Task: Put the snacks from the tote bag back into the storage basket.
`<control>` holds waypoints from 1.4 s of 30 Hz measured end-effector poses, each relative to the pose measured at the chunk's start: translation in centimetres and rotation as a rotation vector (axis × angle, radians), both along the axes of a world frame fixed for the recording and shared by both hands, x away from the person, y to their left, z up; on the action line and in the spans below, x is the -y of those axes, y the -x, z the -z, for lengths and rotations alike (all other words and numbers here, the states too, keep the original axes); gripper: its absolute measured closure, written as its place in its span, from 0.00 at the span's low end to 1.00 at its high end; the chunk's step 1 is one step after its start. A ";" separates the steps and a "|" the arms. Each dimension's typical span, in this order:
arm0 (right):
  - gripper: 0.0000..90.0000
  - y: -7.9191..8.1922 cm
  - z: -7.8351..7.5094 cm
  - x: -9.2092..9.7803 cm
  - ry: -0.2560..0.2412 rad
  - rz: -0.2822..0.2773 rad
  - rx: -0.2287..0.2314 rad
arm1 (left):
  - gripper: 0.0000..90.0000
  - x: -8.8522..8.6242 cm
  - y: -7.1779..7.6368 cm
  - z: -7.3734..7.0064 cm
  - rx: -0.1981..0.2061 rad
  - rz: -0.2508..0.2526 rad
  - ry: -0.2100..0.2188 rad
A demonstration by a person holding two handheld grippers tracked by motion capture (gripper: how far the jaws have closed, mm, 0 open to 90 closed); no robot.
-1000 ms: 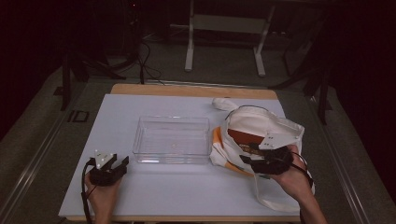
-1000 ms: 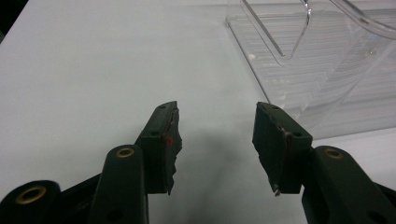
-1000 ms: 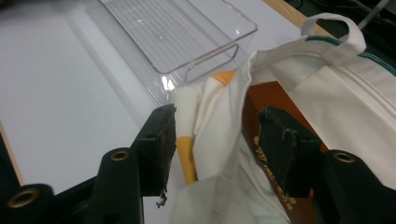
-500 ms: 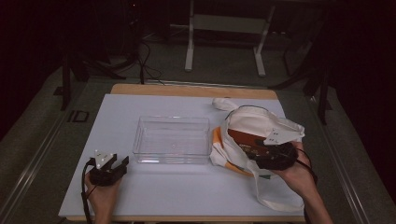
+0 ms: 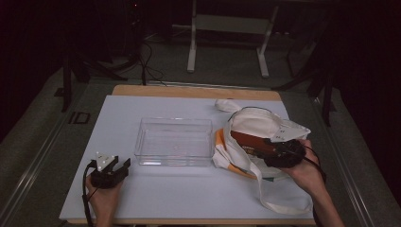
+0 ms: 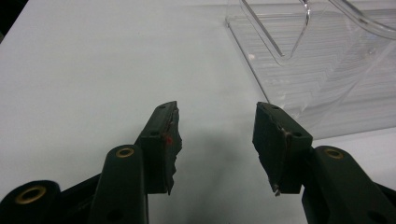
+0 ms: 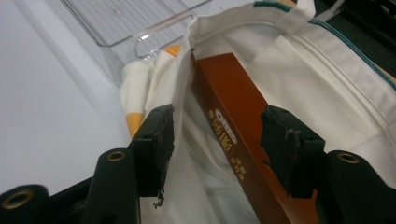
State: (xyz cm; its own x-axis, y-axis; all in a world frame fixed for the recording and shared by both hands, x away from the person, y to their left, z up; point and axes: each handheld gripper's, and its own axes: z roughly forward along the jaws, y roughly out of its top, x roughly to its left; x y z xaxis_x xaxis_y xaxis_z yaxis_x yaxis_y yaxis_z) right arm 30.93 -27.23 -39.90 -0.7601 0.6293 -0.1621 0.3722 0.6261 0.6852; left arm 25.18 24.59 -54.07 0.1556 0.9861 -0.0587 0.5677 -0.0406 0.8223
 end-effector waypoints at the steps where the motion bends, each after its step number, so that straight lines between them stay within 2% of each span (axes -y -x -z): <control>1: 0.49 -0.1 0.0 0.1 0.003 0.002 -0.002 | 0.57 0.0 0.0 0.0 0.000 0.000 0.000; 18: 0.48 -1.6 -0.2 0.8 0.040 0.012 -0.026 | 0.57 0.0 0.0 0.0 0.001 -0.002 0.002; 25: 0.48 -2.1 -0.3 1.0 0.094 -0.016 -0.031 | 0.57 0.0 0.0 0.0 0.001 -0.001 0.002; 42: 0.48 -3.3 -0.6 1.2 0.136 -0.025 -0.052 | 0.57 0.0 0.0 0.0 -0.001 -0.001 -0.003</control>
State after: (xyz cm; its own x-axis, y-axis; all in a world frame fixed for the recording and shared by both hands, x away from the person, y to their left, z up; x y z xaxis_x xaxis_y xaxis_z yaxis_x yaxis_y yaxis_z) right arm 34.25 -28.43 -39.31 -0.7849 0.5849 -0.2044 0.3883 0.7215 0.5733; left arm 25.17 24.57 -54.07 0.1545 0.9864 -0.0563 0.5687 -0.0422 0.8215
